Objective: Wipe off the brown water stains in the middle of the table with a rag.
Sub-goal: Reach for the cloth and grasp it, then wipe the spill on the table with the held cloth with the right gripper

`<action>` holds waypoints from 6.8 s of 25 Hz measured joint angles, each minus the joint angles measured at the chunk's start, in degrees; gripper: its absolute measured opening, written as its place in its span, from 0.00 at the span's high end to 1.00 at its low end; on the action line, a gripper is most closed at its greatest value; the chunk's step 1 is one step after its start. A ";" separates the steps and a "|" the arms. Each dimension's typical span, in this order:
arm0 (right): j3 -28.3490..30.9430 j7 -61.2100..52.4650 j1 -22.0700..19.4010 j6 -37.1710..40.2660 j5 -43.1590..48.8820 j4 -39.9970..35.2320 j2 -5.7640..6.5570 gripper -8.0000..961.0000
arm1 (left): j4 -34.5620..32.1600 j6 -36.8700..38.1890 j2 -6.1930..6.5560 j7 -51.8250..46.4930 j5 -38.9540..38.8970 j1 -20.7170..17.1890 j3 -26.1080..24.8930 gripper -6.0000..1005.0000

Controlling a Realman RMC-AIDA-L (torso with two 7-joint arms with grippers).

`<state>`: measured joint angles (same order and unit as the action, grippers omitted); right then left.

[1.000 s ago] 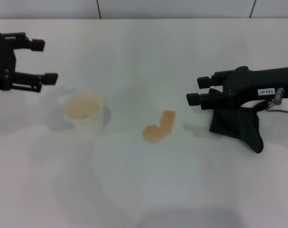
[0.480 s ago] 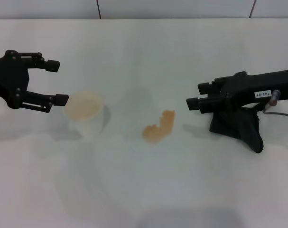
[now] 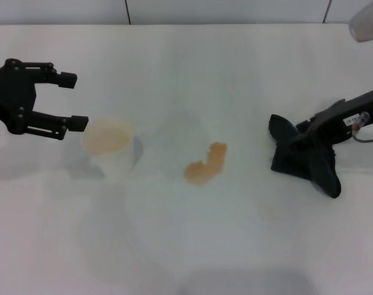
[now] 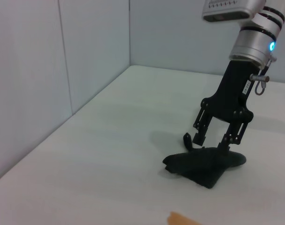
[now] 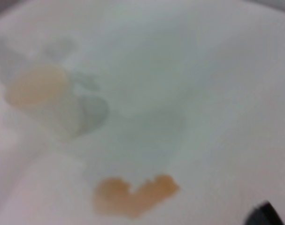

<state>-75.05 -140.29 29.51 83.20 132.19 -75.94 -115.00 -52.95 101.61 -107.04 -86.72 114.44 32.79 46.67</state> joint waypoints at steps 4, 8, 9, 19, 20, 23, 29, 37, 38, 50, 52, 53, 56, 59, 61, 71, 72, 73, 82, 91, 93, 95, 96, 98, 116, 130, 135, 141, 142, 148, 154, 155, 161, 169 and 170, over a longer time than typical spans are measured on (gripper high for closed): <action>0.45 -1.17 0.99 1.16 3.27 0.18 -0.09 0.34 | -0.73 -0.19 -0.01 -0.47 0.14 0.01 -0.01 0.12; 0.39 -2.09 0.93 1.04 6.07 -0.04 -0.28 0.34 | -0.75 -0.22 0.02 -0.54 0.06 0.13 0.00 0.12; 0.32 -2.19 0.92 0.93 6.39 0.00 -0.32 0.34 | -0.75 -0.28 0.02 -0.54 0.11 0.18 0.00 0.12; -1.88 -2.42 1.02 -1.72 6.91 1.66 -0.49 0.34 | -0.75 -0.98 0.00 -0.11 0.29 0.42 0.00 0.12; -2.37 -2.52 1.05 -2.23 6.78 2.21 -0.49 0.34 | -0.75 -1.03 0.00 -0.07 0.30 0.42 0.00 0.12; -3.13 -2.58 1.07 -2.83 6.63 2.96 -0.49 0.35 | -0.75 -1.09 -0.01 -0.05 0.31 0.43 0.00 0.12; -4.66 -2.61 1.04 -4.47 6.42 4.63 -0.58 0.37 | -0.75 -1.61 -0.08 -0.01 0.35 0.44 0.00 0.12; -5.85 -2.62 1.07 -6.10 6.55 6.05 -0.57 0.50 | -0.75 -1.61 -0.10 0.14 0.35 0.44 0.12 0.12; -5.92 -2.62 1.08 -6.24 6.65 6.06 -0.57 0.51 | -0.75 -1.60 -0.10 0.14 0.35 0.44 0.11 0.12; -6.07 -2.62 1.24 -7.54 7.53 6.32 -0.57 0.78 | -0.75 -1.73 -0.44 0.63 0.35 0.38 0.09 0.12; -6.08 -2.66 1.25 -7.60 7.67 6.48 -0.57 0.83 | -0.75 -1.75 -0.46 0.69 0.35 0.34 0.09 0.12; -6.13 -2.75 1.25 -7.63 7.68 6.51 -0.57 0.84 | -0.75 -1.78 -0.47 0.72 0.34 0.31 0.09 0.12; -6.52 -3.09 1.25 -7.70 7.55 6.52 -0.57 0.86 | -0.75 -1.87 -0.46 0.78 0.35 0.15 0.09 0.12; -7.19 -3.14 1.18 -7.50 6.40 5.84 -0.65 0.88 | -0.75 -2.20 -0.46 0.84 0.34 -0.09 0.07 0.12; -8.87 -3.25 1.06 -7.31 4.65 5.00 -0.74 0.90 | -0.75 -2.40 -0.45 0.92 0.34 -0.24 0.03 0.12; -17.52 -5.01 1.59 -9.07 -1.89 3.87 -0.93 0.91 | -0.73 -3.14 -0.44 2.02 0.37 -0.27 0.14 0.12; -18.34 -5.08 1.69 -9.29 -2.76 3.73 -0.92 0.91 | -0.71 -3.15 -0.44 2.16 0.38 -0.27 0.11 0.12; -19.10 -5.10 1.78 -9.53 -3.54 3.55 -0.93 0.91 | -0.70 -3.16 -0.44 2.25 0.38 -0.27 0.11 0.12; -26.56 -5.30 1.99 -12.33 -10.84 2.49 -1.01 0.91 | -0.64 -3.17 -0.54 2.48 0.44 -0.35 0.19 0.12; -29.35 -5.72 5.19 -15.48 -13.18 5.75 -1.11 0.91 | -0.72 -3.09 -0.75 2.61 0.44 -0.36 0.26 0.12; -29.44 -5.79 6.41 -16.40 -13.09 7.96 -1.10 0.91 | -0.75 -3.09 -0.96 2.60 0.41 -0.33 0.17 0.12; -29.46 -5.79 7.21 -17.34 -12.71 9.46 -1.08 0.91 | -0.80 -3.10 -1.18 2.55 0.30 -0.32 0.12 0.12; -29.43 -5.75 7.51 -17.79 -12.41 10.00 -1.03 0.91 | -0.89 -3.10 -1.26 2.49 0.21 -0.33 0.11 0.12; -29.19 -5.58 7.90 -18.50 -11.93 10.92 -0.90 0.91 | -1.20 -3.10 -1.52 2.35 0.07 -0.37 0.09 0.12; -22.68 -4.75 9.08 -26.04 -4.81 16.46 -0.51 0.91 | -1.47 -4.32 -2.37 2.10 0.34 -0.77 0.09 0.12; -19.27 -4.63 9.34 -27.16 -2.36 18.03 -0.76 0.90 | -1.35 -5.05 -2.99 2.49 0.35 -0.92 0.11 0.12; -23.65 -4.63 9.80 -26.30 -5.60 17.26 -0.99 0.89 | -1.48 -5.28 -3.00 2.46 0.35 -0.78 0.30 0.12; -27.54 -4.64 9.63 -24.49 -9.20 14.69 -1.02 0.89 | -1.54 -5.46 -2.99 2.43 0.35 -0.47 0.37 0.12; -27.87 -4.64 9.41 -24.12 -9.78 14.18 -1.01 0.88 | -1.54 -5.49 -2.99 2.45 0.34 -0.44 0.37 0.12; -30.10 -4.68 7.23 -20.60 -11.88 10.79 -0.99 0.88 | -1.54 -5.61 -2.99 2.47 0.34 -0.44 0.40 0.12; -32.54 -4.70 6.06 -19.13 -14.51 9.18 -1.02 0.87 | -1.55 -5.62 -2.99 2.50 0.34 -0.45 0.44 0.12; -32.87 -4.70 6.18 -18.93 -14.65 9.12 -1.06 0.87 | -1.54 -5.62 -2.99 2.50 0.34 -0.45 0.44 0.12; -34.38 -4.77 8.68 -18.50 -16.20 9.09 -1.11 0.86 | -1.59 -5.48 -2.99 2.52 0.34 -0.38 0.44 0.12; -34.70 -4.77 12.82 -22.27 -16.06 15.56 -1.19 0.85 | -1.68 -5.48 -3.28 2.52 0.28 -0.42 0.44 0.12; -34.71 -4.77 13.27 -22.89 -15.91 16.47 -1.19 0.85 | -1.76 -5.48 -3.35 2.52 0.25 -0.47 0.44 0.12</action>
<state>-109.76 -145.06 42.78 60.31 116.28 -59.47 -116.19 -54.71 96.12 -110.38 -84.20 114.68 32.31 47.11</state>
